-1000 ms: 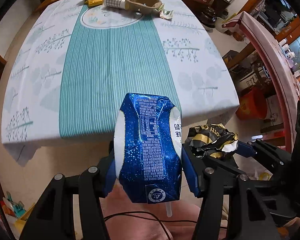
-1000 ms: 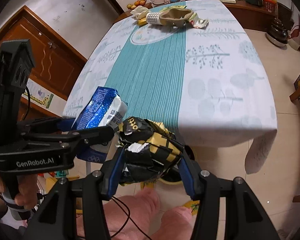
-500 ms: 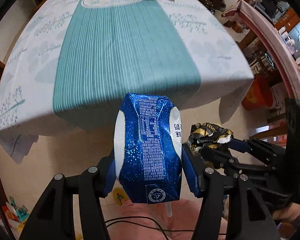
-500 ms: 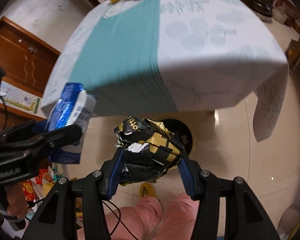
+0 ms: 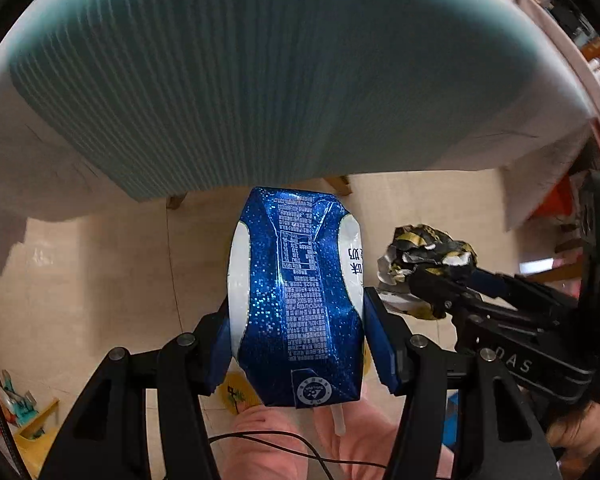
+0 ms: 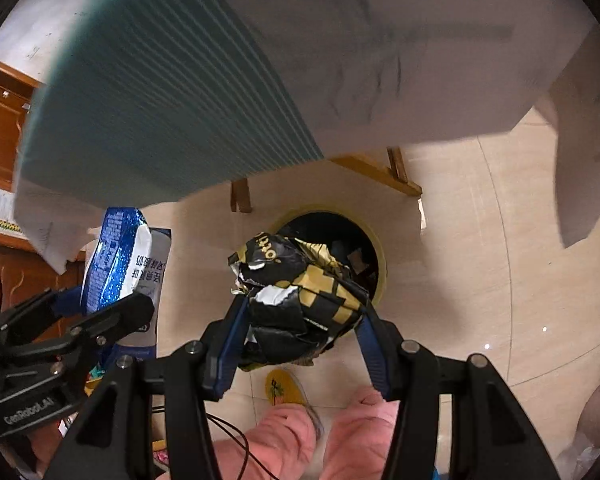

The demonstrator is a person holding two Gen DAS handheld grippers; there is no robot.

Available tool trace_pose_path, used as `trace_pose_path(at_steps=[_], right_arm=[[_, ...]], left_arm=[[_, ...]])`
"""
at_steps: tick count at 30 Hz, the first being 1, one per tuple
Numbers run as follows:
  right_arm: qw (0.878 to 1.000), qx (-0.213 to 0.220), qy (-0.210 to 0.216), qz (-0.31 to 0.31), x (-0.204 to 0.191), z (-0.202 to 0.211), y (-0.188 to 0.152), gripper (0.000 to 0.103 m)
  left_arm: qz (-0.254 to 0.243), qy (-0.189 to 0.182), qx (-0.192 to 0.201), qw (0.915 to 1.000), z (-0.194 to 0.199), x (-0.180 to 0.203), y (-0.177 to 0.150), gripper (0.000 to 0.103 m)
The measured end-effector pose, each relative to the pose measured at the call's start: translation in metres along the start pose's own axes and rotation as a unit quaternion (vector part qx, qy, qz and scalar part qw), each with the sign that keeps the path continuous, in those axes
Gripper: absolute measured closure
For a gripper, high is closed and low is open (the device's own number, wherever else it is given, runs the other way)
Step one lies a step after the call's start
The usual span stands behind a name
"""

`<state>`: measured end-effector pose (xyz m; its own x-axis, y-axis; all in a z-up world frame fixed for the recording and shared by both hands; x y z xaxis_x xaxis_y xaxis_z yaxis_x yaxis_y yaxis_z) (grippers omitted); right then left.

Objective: Collect trash
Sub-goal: 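Open both tools to drop the snack bag and carton into the bin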

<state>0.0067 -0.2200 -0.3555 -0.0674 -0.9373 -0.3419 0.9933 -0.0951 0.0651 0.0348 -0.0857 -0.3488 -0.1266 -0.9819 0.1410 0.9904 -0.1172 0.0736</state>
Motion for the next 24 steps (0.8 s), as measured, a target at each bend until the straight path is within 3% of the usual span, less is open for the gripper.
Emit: trace_pose_path(at_steps=[8, 13, 18, 20, 24], right_arm=[[1.000, -0.023, -0.013, -0.012, 0.022, -0.083, -0.001, 0.048], [1.000, -0.021, -0.017, -0.008, 0.027, -0.121, 0.009, 0.048], [1.000, -0.001, -0.026, -0.007, 0.037, -0.138, 0.014, 0.038], [1.000, 0.005, -0.024, -0.017, 0.044, -0.141, 0.015, 0.037], [0.999, 0.013, -0.025, -0.029, 0.049, -0.139, 0.014, 0.037]], left_arm=[[0.038, 0.005, 0.006, 0.9992, -0.066, -0.020, 0.005, 0.046], [0.025, 0.013, 0.011, 0.9995, -0.103, -0.021, 0.006, 0.045], [0.017, 0.023, 0.030, 0.9991, -0.123, -0.021, 0.014, 0.025], [0.025, 0.024, 0.035, 0.9988, -0.126, -0.021, 0.019, 0.011], [0.029, 0.035, 0.051, 0.9977, -0.121, -0.023, 0.020, 0.008]])
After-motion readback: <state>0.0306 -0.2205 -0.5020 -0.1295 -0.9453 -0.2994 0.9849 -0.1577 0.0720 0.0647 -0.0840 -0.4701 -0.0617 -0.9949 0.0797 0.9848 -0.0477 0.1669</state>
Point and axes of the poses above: each gripper's, at about its wrist camera, not at the fingertips, and z roughly against the way its jaws point, x to its right, y to its top, the point moved 7 cm from there along -z, roughly the way its jaws point, and after that the axes turned 6 degrees about -x, right-handed, at the moved point
